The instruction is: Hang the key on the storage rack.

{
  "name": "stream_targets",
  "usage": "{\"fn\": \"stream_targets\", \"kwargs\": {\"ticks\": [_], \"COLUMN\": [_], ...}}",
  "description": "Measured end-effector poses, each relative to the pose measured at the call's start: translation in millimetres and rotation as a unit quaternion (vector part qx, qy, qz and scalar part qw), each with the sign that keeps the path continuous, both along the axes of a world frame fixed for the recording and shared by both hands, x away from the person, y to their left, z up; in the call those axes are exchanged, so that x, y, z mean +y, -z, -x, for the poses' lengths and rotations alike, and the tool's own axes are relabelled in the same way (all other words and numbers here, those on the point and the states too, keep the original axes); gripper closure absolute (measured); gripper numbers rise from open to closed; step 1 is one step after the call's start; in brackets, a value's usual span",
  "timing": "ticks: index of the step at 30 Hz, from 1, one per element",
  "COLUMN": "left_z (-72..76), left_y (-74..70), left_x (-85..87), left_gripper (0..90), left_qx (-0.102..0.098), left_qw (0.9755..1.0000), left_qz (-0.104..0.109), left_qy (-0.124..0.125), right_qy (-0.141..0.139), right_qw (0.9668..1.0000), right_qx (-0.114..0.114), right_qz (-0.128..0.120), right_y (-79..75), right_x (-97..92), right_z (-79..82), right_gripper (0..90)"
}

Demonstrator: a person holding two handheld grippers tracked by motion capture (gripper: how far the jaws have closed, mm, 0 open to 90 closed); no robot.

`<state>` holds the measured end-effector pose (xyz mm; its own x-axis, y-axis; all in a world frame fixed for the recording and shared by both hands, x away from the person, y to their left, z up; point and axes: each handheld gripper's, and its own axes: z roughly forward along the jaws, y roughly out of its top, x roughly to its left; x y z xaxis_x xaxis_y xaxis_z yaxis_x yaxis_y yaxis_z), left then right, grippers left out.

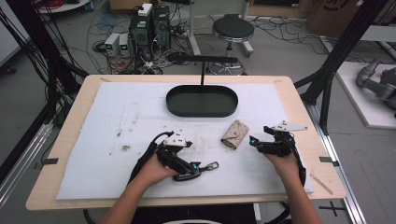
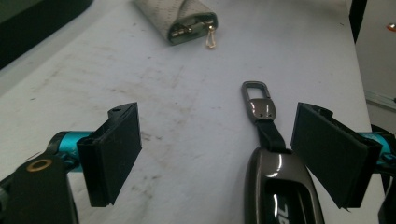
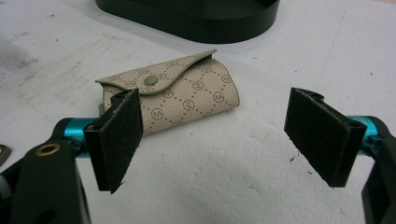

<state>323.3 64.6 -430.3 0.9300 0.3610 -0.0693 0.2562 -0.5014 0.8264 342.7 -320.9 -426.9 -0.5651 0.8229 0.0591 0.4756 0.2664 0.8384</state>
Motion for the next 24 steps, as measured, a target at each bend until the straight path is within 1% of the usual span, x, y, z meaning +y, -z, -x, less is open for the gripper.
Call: {"fn": "stream_targets", "kwargs": {"ticks": [2,4,5,6,7,9,11,12,14,15,16,18,19,20,21,23,24], "left_z": [1.7,4.2,4.2,4.7,4.8,5.3,5.4,5.6,6.2,6.3,6.6,8.3,8.4,8.2,8.9,11.2,12.8], "left_y": [2.1,6.0,6.0,7.5,9.2,11.7,13.8,15.3,16.4,17.1,18.0,18.4,18.2,18.0,18.2,18.4,18.5], "left_x": [-7.7,-17.8,-17.8,-20.7,-23.3,-26.6,-29.5,-31.7,-33.1,-34.1,-35.5,-36.3,-35.8,-35.0,-34.2,-33.1,-32.8], "left_gripper": [16.1,16.1,16.5,16.5,16.8,21.8,23.2,27.7,33.5,33.5,37.0,40.9,44.7,44.7,49.0,50.4,54.1], "left_qx": [0.003,0.008,0.008,0.009,0.008,0.012,0.017,0.018,0.021,0.02,0.02,0.009,0.009,0.01,0.011,0.008,0.006], "left_qw": [1.0,0.9997,0.9997,0.9995,0.9992,0.9988,0.9985,0.998,0.9978,0.9975,0.997,0.9972,0.9973,0.9973,0.9975,0.9975,0.9975], "left_qz": [-0.004,-0.014,-0.014,-0.021,-0.031,-0.04,-0.043,-0.049,-0.05,-0.054,-0.061,-0.064,-0.064,-0.063,-0.061,-0.06,-0.06], "left_qy": [0.007,0.019,0.019,0.022,0.026,0.026,0.029,0.035,0.037,0.041,0.043,0.038,0.035,0.035,0.034,0.036,0.037], "right_qy": [0.0,-0.001,-0.001,0.0,-0.001,0.0,-0.001,-0.001,-0.001,-0.002,-0.001,-0.001,0.0,0.0,0.0,0.0,0.001], "right_qw": [1.0,1.0,1.0,1.0,1.0,1.0,1.0,1.0,1.0,1.0,1.0,1.0,1.0,1.0,1.0,1.0,1.0], "right_qx": [-0.001,0.001,0.001,0.002,0.002,0.002,0.002,0.002,0.003,0.004,0.004,0.004,0.006,0.006,0.003,0.003,0.003], "right_qz": [0.0,0.001,0.001,0.001,0.001,0.001,0.001,0.002,0.002,0.002,0.002,0.001,0.001,0.001,0.003,0.002,0.002], "right_y": [0.2,0.4,0.4,0.5,0.5,0.7,0.8,1.1,1.0,1.1,1.1,1.2,1.0,1.0,1.2,1.2,1.4], "right_x": [0.1,0.2,0.2,0.4,0.4,0.5,0.5,0.6,0.8,1.0,1.0,1.2,1.0,1.0,0.5,0.4,0.4], "right_z": [-0.2,-0.5,-0.5,-0.6,-0.6,-0.7,-0.8,-1.0,-0.9,-0.9,-0.9,-0.9,-0.6,-0.6,-1.0,-1.0,-1.1], "right_gripper": [20.0,20.1,20.1,20.0,20.0,20.0,20.0,20.1,20.1,20.0,20.0,20.1,20.1,20.1,20.1,20.1,20.0]}}
